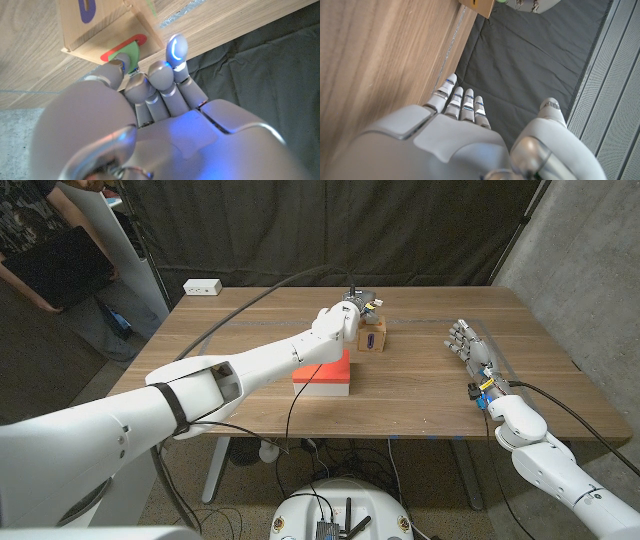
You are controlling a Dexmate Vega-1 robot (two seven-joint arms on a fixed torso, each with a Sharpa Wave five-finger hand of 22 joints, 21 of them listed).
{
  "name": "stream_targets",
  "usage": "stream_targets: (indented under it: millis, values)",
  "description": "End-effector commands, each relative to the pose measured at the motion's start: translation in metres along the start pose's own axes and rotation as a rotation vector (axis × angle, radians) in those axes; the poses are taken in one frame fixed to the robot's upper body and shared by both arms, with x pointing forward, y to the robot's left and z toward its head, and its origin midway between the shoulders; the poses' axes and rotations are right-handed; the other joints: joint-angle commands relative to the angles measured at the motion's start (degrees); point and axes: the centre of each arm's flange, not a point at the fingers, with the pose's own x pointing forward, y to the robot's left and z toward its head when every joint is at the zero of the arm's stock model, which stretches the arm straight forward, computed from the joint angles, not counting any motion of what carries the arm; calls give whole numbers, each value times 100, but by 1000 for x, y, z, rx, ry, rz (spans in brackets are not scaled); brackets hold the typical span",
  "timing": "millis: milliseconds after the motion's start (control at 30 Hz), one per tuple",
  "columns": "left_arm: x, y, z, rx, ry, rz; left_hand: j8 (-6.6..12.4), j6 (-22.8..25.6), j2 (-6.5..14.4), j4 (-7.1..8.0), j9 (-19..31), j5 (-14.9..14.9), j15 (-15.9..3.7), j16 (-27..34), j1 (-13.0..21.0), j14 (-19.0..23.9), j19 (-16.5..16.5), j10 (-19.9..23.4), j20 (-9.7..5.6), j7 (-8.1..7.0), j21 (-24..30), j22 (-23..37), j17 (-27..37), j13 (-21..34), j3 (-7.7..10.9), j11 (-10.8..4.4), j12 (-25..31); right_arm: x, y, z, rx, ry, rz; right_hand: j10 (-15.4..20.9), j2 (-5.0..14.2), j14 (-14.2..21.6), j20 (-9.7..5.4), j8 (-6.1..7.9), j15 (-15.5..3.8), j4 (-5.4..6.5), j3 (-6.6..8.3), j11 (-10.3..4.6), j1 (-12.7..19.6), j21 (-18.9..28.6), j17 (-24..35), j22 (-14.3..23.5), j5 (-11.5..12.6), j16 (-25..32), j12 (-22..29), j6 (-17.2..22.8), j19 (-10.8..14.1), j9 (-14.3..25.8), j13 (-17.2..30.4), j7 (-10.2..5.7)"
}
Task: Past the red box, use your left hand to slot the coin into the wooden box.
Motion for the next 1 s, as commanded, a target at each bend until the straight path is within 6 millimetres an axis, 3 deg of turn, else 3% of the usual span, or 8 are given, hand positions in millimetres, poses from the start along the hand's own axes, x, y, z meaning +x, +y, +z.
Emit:
stream_targets:
  millis: [33, 667, 1000]
  values:
    - [-1, 0, -3, -11, -1, -18, -96, 150, -36, 6, -28, 53, -27, -23, -91, 19, 70, 65, -279, 332, -6, -61, -22, -18, -65, -12, 19, 1, 1, 1, -7, -1, 5, 45, 16, 50, 17, 16, 12, -41, 2, 16, 22, 6, 15, 10, -12, 19, 9, 29, 30, 21, 18, -13]
    - [3, 0, -5, -17, -3, -17, -584, -624, -190, 27, -321, 76, -26, -8, -411, 6, 102, 76, -283, 419, -9, -197, -43, -111, -212, -72, 2, 6, 0, 1, -5, 0, 1, 57, 20, 54, 18, 16, 13, -42, 4, 19, 24, 5, 13, 10, -12, 21, 12, 41, 30, 21, 18, -13]
    - [3, 1, -5, -27, -7, -15, -601, -609, -216, 27, -477, 75, -26, 31, -516, 0, 131, 88, -288, 437, 1, -221, 38, -140, -223, -86, 21, 5, 1, 0, -8, -1, 0, 60, 21, 51, 17, 19, 2, -42, 5, 11, 24, 5, 12, 10, -13, 19, 12, 56, 30, 21, 18, -8]
